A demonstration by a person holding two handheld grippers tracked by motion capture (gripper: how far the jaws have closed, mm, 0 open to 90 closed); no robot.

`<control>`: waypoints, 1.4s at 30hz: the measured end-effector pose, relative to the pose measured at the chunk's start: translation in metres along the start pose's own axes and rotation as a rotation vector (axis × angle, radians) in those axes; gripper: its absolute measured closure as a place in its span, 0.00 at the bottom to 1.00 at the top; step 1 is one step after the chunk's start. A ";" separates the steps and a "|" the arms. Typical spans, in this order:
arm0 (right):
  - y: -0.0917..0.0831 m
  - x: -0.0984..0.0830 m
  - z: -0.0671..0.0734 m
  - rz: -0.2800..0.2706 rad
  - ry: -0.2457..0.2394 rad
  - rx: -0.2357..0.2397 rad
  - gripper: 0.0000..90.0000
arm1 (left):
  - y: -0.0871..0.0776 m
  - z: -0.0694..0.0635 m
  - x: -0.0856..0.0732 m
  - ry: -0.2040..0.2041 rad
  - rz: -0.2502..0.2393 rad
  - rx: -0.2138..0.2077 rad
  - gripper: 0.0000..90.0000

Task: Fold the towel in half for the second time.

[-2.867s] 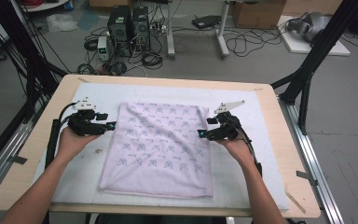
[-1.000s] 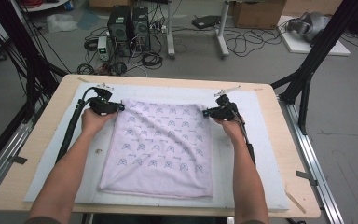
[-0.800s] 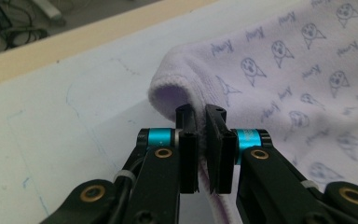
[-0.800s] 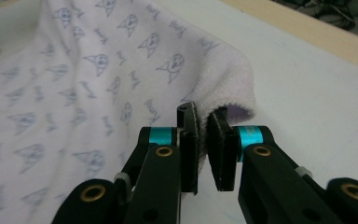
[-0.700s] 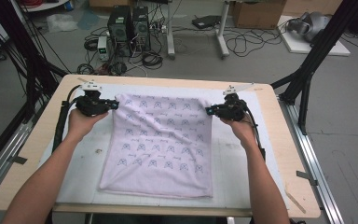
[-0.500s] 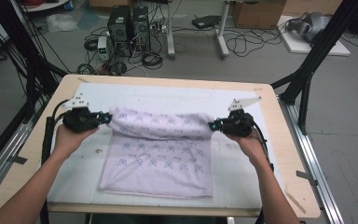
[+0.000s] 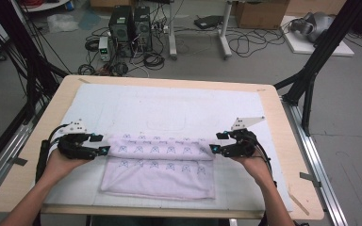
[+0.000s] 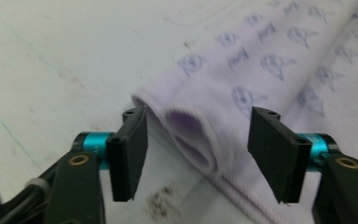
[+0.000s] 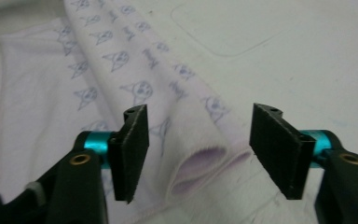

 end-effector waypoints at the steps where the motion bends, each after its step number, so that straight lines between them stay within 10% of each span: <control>1: 0.005 0.002 -0.002 0.004 -0.006 0.008 0.39 | 0.003 0.000 0.004 -0.005 -0.003 -0.006 0.40; 4: 0.021 -0.001 -0.007 0.035 0.014 0.032 0.40 | 0.016 0.000 0.005 -0.013 0.033 -0.014 0.40; 9: 0.032 -0.011 0.000 0.128 0.022 0.146 0.90 | 0.018 -0.012 -0.001 0.052 0.056 -0.090 0.93; 20: -0.020 0.003 0.055 -0.006 -0.112 0.203 0.89 | -0.046 -0.051 -0.004 0.082 -0.063 -0.163 0.93; 23: -0.027 -0.010 0.067 -0.020 -0.072 0.226 0.76 | -0.048 -0.062 -0.014 0.082 -0.032 -0.161 0.62; 27: -0.015 -0.024 0.071 0.015 -0.078 0.219 0.69 | -0.034 -0.069 -0.022 0.092 0.017 -0.187 0.52; 34: 0.006 -0.049 0.087 0.078 -0.068 0.275 0.67 | -0.016 -0.083 -0.042 0.112 0.108 -0.228 0.68; 42: 0.003 -0.065 0.097 0.152 -0.081 0.308 0.90 | -0.022 -0.088 -0.056 0.137 0.112 -0.235 0.96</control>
Point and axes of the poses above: each handheld gripper's, and its own axes: y roughly forward along the jaws, x roughly out of its top, z roughly to its left, the point moved 4 cm from there along y, roughly forward along the jaws, and after that the axes turned 10 degrees about -z, right-handed, at the moved point
